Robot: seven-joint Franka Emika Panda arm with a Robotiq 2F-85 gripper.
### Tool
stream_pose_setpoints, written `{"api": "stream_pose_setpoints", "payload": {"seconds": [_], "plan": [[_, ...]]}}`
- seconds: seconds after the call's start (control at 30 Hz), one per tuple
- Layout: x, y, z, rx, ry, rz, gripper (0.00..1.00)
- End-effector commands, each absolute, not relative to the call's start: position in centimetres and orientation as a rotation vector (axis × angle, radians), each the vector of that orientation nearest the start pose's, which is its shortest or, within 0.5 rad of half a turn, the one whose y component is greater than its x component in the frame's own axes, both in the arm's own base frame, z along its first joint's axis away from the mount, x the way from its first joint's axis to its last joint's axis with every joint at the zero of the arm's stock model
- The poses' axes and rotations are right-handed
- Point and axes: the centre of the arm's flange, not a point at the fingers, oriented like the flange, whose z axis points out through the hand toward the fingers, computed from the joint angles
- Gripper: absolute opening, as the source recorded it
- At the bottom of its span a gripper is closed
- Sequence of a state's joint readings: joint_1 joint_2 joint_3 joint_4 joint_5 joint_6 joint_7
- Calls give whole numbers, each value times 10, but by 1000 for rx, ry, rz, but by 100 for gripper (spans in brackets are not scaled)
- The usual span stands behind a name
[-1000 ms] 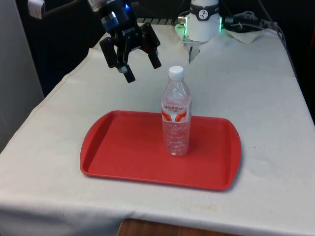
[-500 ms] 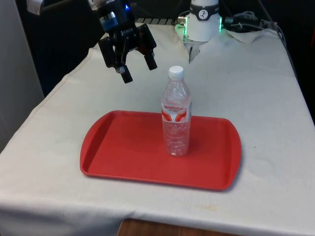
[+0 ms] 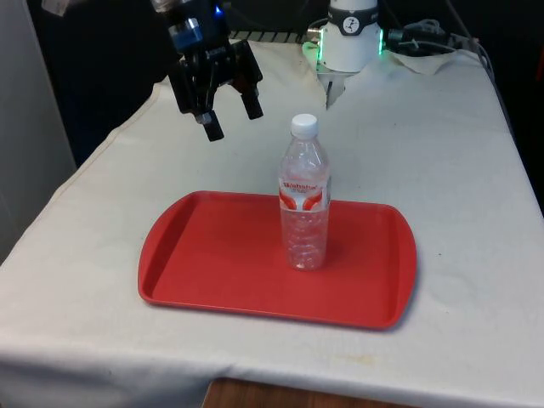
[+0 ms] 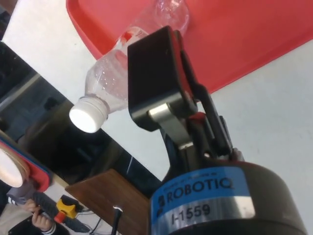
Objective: Place the bottle upright on the tray.
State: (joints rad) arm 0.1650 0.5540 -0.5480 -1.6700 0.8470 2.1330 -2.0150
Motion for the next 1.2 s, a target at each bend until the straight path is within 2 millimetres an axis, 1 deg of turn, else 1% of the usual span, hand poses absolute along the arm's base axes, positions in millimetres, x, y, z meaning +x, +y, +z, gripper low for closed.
{"api": "stream_pose_setpoints", "payload": {"seconds": [0.0,0.13,0.17,0.2,0.43,0.47,0.7,0.77,0.8,1.17], "plan": [[653,-181,328,-2405,-1733,-613,100],[647,-182,332,-2393,-1767,-600,100],[649,-182,330,-2382,-1746,-605,100],[646,-182,333,-2390,-1774,-599,100],[635,-184,338,-2372,-1816,-582,100],[636,-184,337,-2357,-1802,-587,100],[623,-187,347,-2348,-1869,-562,100],[620,-187,349,-2342,-1881,-558,100],[622,-187,346,-2327,-1864,-563,100],[605,-189,358,-2308,-1946,-527,100]]}}
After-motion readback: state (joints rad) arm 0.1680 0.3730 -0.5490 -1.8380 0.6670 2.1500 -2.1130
